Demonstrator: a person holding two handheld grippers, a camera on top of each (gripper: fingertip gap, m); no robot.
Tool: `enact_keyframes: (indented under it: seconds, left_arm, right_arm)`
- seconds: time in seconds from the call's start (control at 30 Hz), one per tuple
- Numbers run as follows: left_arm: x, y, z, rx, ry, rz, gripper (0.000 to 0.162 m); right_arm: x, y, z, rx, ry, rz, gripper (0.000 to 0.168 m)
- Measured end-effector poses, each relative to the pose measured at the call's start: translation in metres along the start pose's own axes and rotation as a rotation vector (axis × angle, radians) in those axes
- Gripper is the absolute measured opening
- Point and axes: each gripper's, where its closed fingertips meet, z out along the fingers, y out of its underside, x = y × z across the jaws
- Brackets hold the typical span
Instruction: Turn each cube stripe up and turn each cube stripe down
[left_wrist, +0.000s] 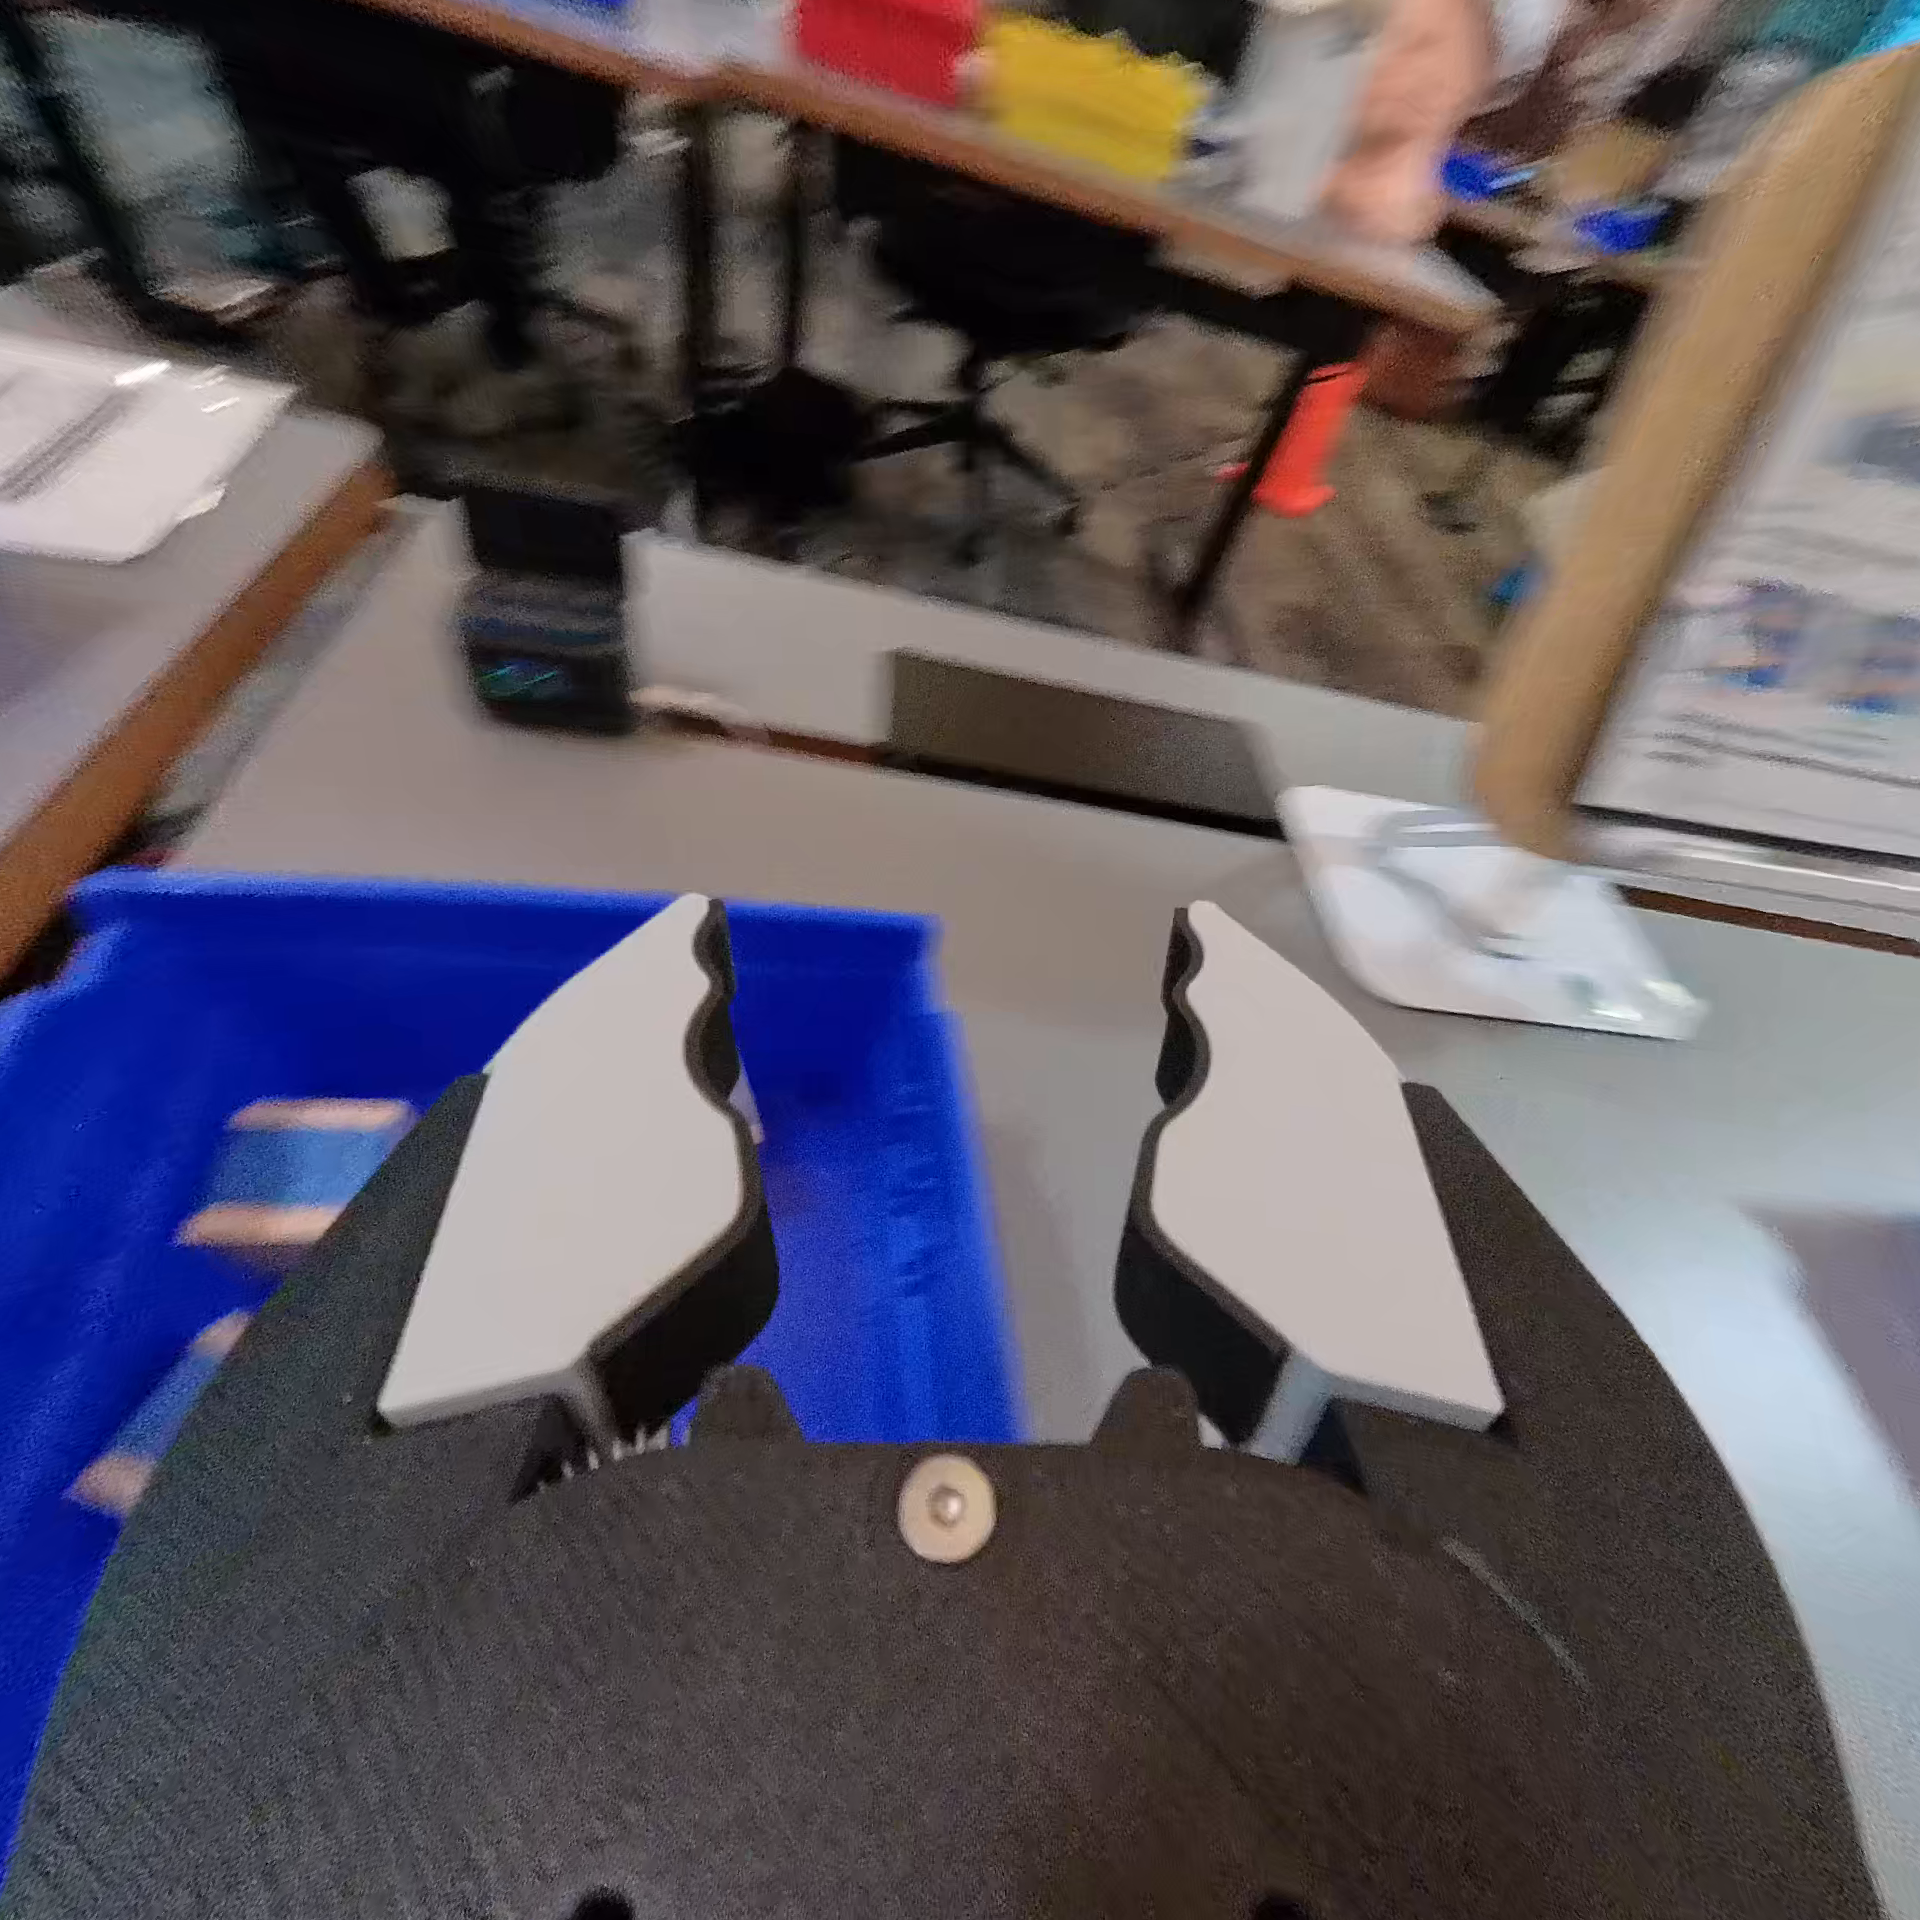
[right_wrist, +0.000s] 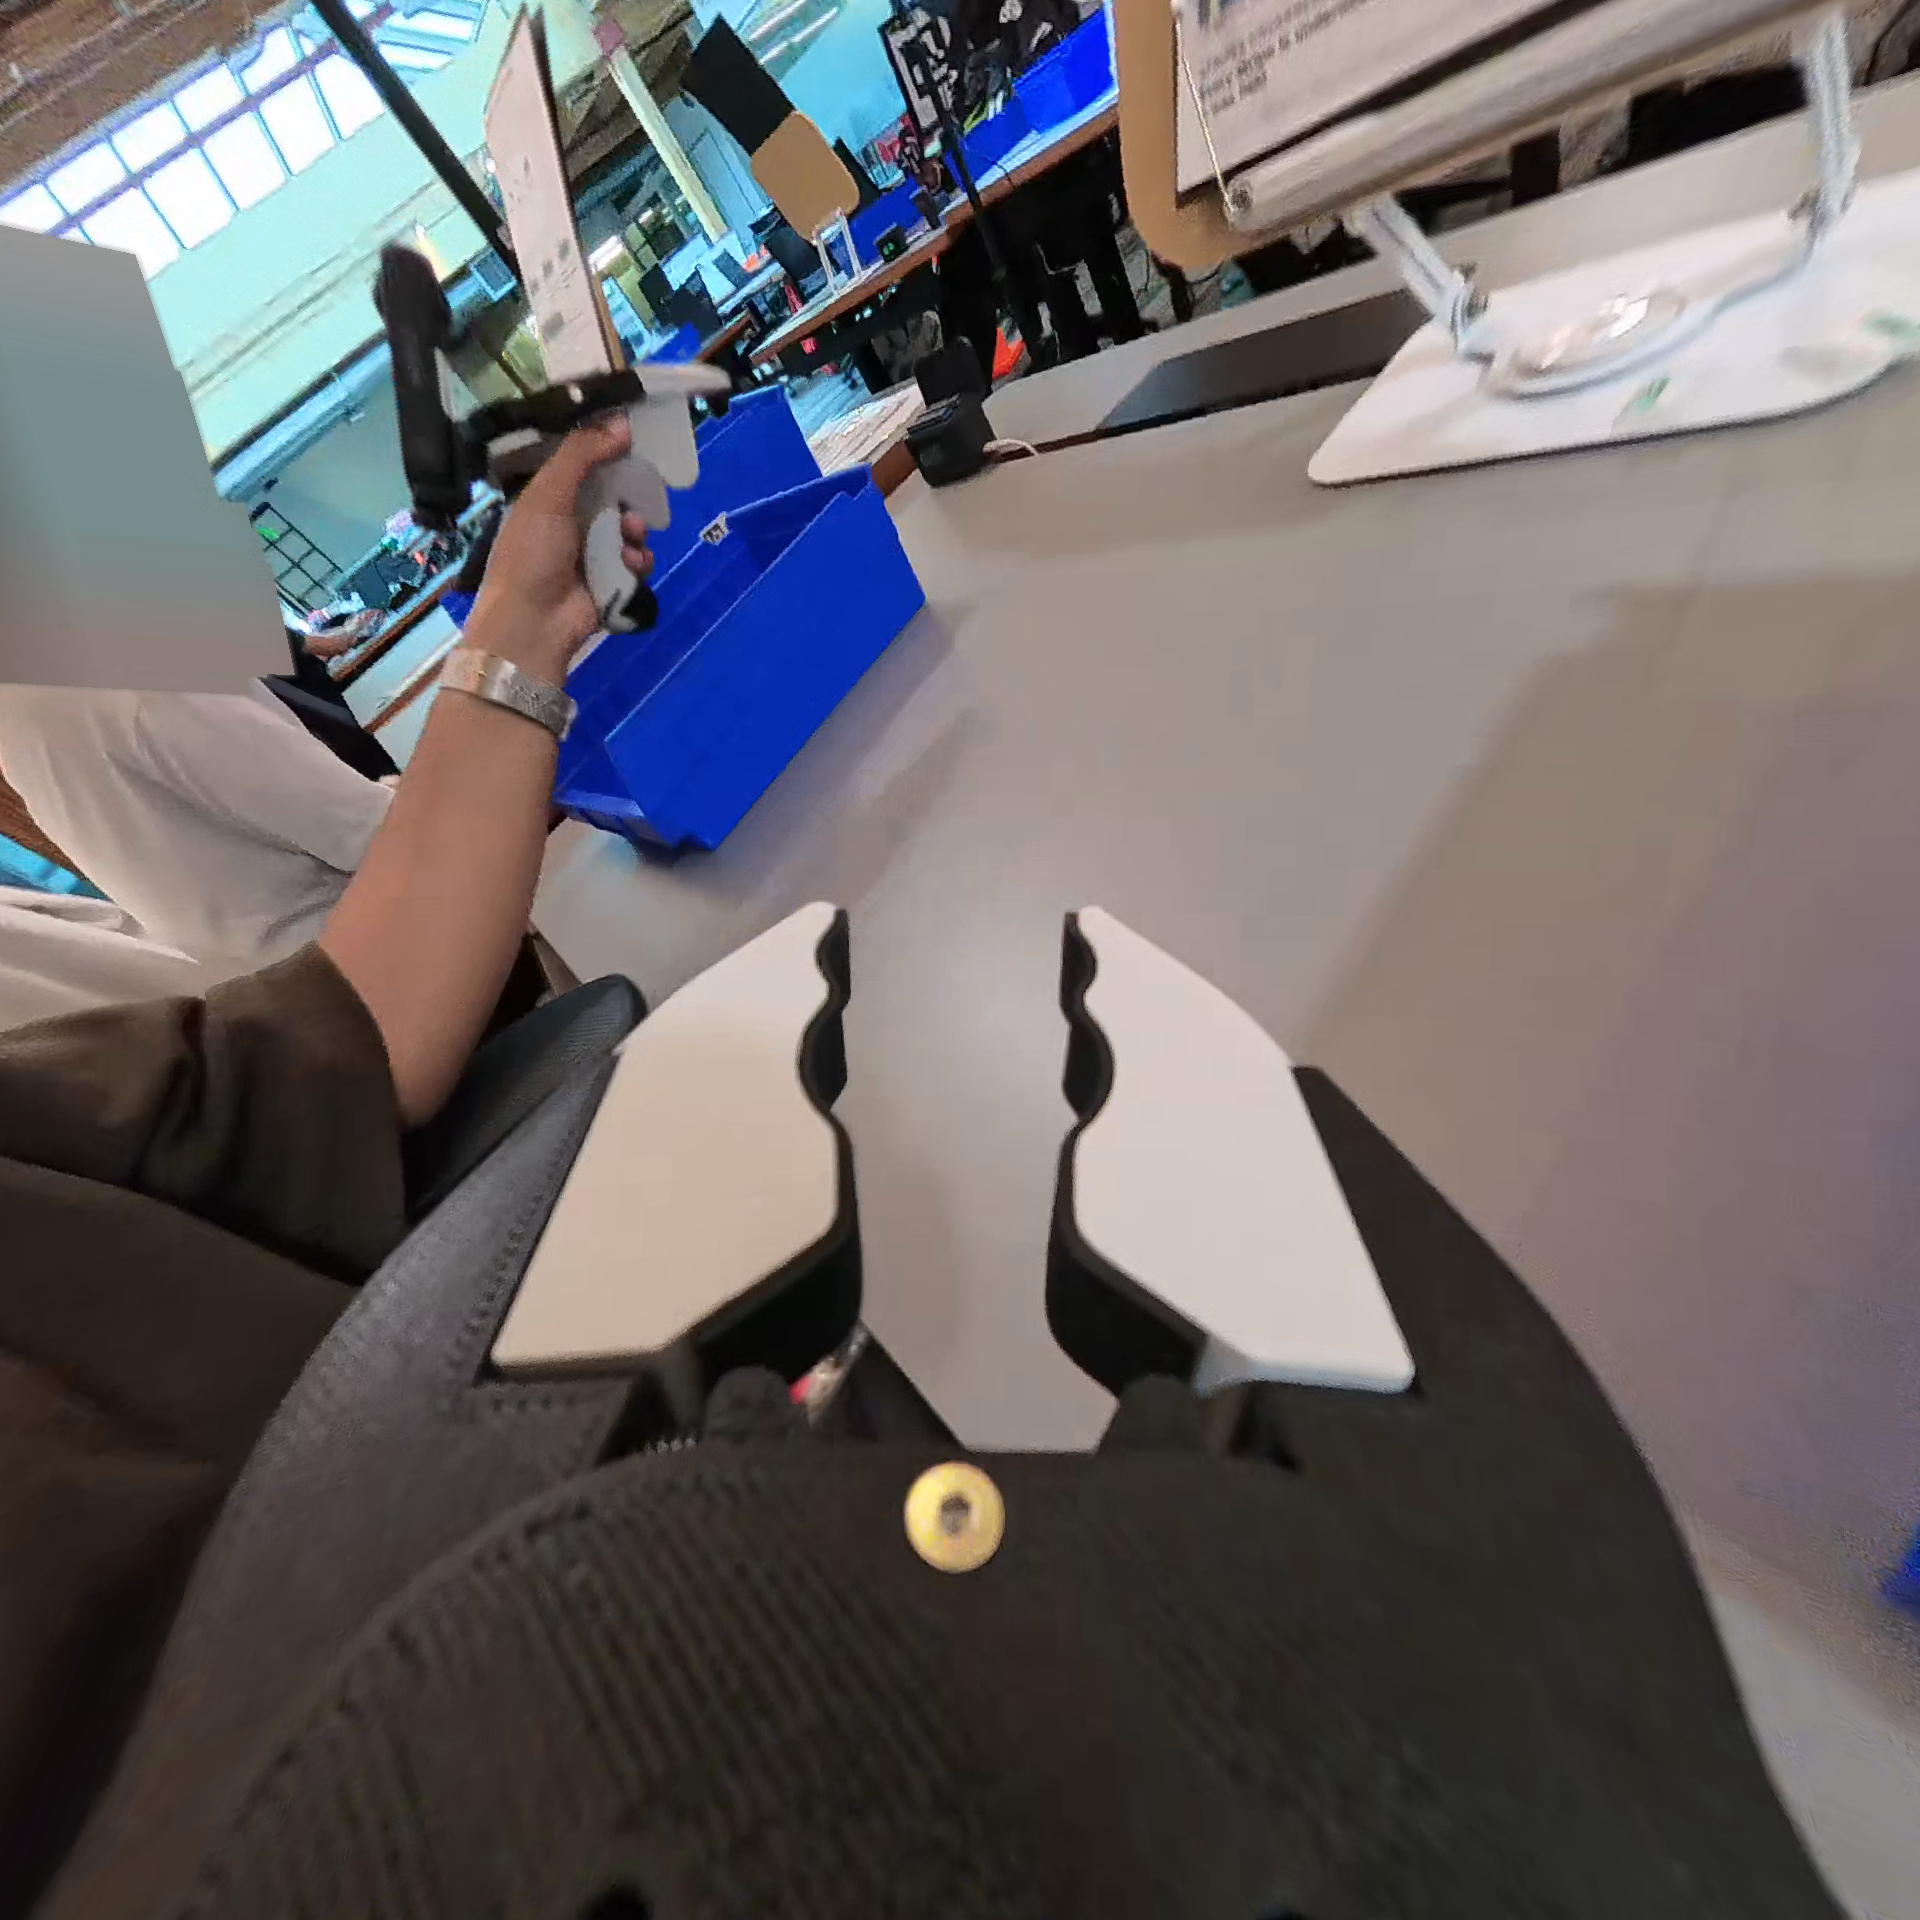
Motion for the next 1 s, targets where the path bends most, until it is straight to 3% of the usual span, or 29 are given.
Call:
enact_keyframes:
  seconds: [0.07,0.17,0.4,0.57,0.6,0.7,0.83,1.0]
  left_arm:
    - [-0.041,0.021,0.013,-0.063,-0.069,-0.06,0.079]
    - [-0.049,0.052,0.037,-0.147,0.019,-0.096,0.059]
    - [-0.079,0.104,0.065,-0.4,-0.238,0.096,0.064]
    - [-0.099,0.139,0.07,-0.515,-0.272,0.093,0.065]
    - [-0.093,0.139,0.073,-0.493,-0.218,0.07,0.049]
    - [-0.09,0.12,0.067,-0.42,-0.183,-0.018,0.048]
    - [-0.055,0.04,0.038,-0.153,-0.01,-0.143,0.047]
    - [0.061,-0.06,-0.034,0.166,0.547,-0.253,0.047]
  right_arm:
    - [0.002,0.007,0.001,0.012,-0.005,0.059,0.039]
    - [0.008,0.018,0.003,0.013,-0.006,0.099,0.039]
    - [0.016,0.035,0.01,0.029,-0.022,0.158,0.034]
    - [0.013,0.044,0.017,-0.007,-0.045,0.162,0.035]
    - [0.013,0.045,0.018,-0.014,-0.045,0.156,0.035]
    - [0.014,0.046,0.018,-0.02,-0.041,0.15,0.034]
    - [0.016,0.043,0.016,-0.001,-0.045,0.169,0.034]
    - [0.014,0.033,0.018,0.04,-0.053,0.134,0.032]
